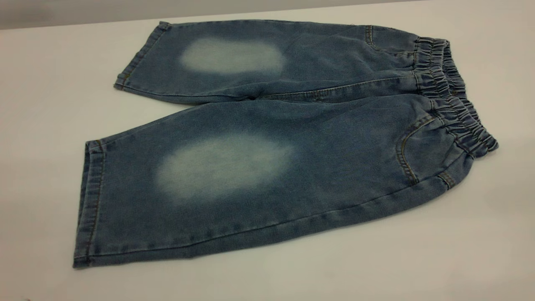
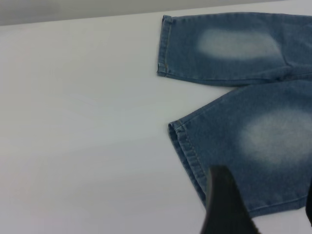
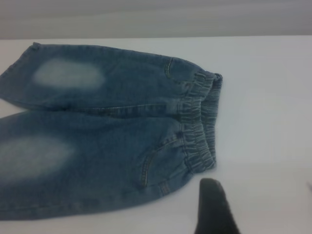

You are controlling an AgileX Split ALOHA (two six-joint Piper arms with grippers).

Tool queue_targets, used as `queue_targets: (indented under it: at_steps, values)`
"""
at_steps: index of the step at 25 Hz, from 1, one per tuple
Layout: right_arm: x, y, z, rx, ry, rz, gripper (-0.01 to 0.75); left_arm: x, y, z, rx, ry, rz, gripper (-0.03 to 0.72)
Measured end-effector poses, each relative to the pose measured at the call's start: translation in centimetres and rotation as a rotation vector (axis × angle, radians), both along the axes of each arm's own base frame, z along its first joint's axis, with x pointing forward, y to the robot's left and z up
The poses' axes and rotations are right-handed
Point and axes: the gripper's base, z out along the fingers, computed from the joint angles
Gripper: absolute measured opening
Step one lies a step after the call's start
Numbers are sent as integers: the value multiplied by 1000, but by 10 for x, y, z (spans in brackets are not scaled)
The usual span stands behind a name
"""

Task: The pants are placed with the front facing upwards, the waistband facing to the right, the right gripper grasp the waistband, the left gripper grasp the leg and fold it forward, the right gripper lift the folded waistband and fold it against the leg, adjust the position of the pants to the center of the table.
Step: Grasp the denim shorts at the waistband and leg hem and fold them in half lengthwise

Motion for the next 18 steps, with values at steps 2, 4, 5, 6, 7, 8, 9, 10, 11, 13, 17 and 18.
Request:
queue_targets:
  at_steps: [2,4,5,6,7,8,9,10,11,13,17,18]
  values:
    - [0,0,0,-1,0,1,366,0,0,0,0,0,0,372]
    - [0,0,0,-1,0,1,366,0,0,0,0,0,0,372]
    - [0,0,0,-1,0,1,366,0,0,0,0,0,0,372]
    - [0,0,0,-1,0,1,366,0,0,0,0,0,0,372]
    - [0,0,0,-1,0,1,366,0,0,0,0,0,0,372]
    - [0,0,0,-1,0,1,366,0,0,0,0,0,0,372]
    - [0,0,0,0,0,0,366,0,0,0,0,0,0,372]
    - [0,0,0,0,0,0,366,0,0,0,0,0,0,372]
    - [0,0,0,0,0,0,366,0,0,0,0,0,0,372]
    - [0,0,0,0,0,0,366,0,0,0,0,0,0,372]
    - [0,0,0,0,0,0,366,0,0,0,0,-4,0,372]
    - [0,0,0,0,0,0,366,1,0,1,-1,-14,2,372]
